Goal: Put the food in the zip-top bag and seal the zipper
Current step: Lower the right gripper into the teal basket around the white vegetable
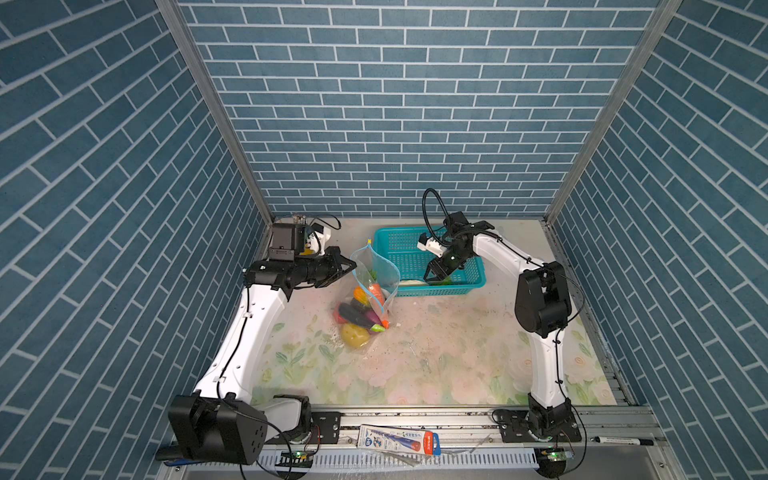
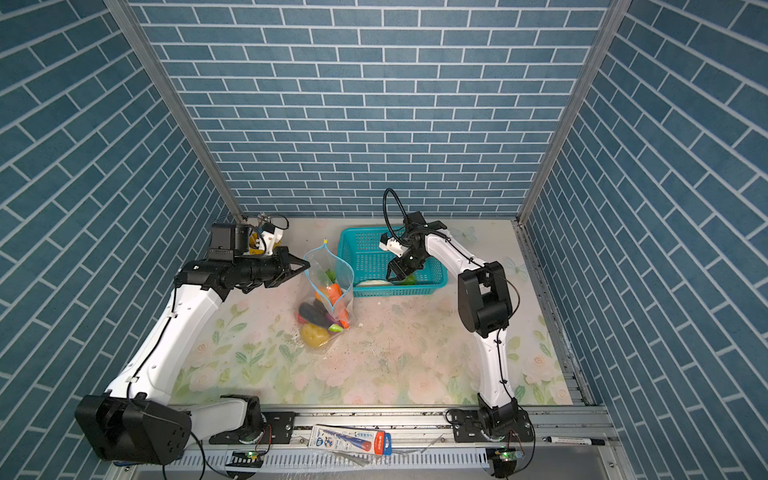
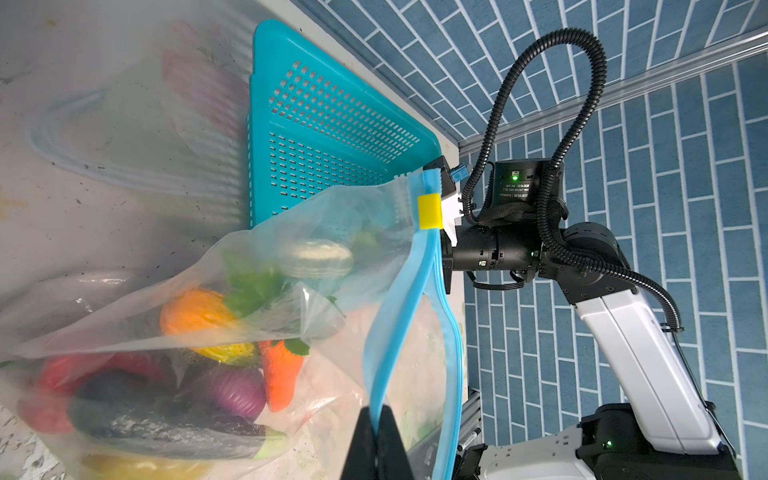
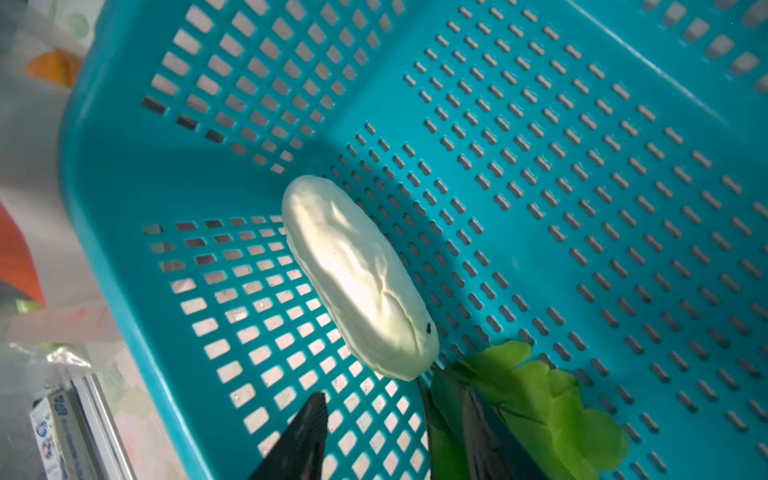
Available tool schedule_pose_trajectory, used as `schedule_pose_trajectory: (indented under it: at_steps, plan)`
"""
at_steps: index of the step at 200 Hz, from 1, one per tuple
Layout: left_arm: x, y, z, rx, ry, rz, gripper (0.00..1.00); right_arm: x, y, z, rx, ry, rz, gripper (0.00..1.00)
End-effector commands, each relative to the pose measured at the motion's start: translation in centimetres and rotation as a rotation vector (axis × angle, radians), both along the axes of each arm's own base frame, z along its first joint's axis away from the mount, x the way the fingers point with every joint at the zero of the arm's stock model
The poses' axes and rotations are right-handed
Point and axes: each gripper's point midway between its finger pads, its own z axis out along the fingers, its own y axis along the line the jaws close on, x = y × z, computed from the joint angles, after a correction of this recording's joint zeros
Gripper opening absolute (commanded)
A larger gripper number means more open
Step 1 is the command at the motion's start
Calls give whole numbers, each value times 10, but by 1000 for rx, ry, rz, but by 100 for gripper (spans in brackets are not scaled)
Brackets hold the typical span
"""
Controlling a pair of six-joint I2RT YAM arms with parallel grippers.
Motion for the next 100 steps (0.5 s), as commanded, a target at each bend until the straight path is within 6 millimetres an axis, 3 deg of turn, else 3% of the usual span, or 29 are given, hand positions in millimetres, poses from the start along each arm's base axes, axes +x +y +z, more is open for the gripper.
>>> schedule_pose_trajectory:
  at_steps: [1,74,78,100]
  plan:
    - [-6,3,-1,7,-4,-5,0,-15,-1,4,33,-77,228,53]
    - [-8,4,-2,11,0,1,0,-4,12,-8,13,-165,297,49]
    - [-8,4,-2,11,-1,1,0,-5,13,-21,3,-144,304,49]
    - [-9,4,-2,13,2,2,0,-7,16,-29,-2,-157,356,50]
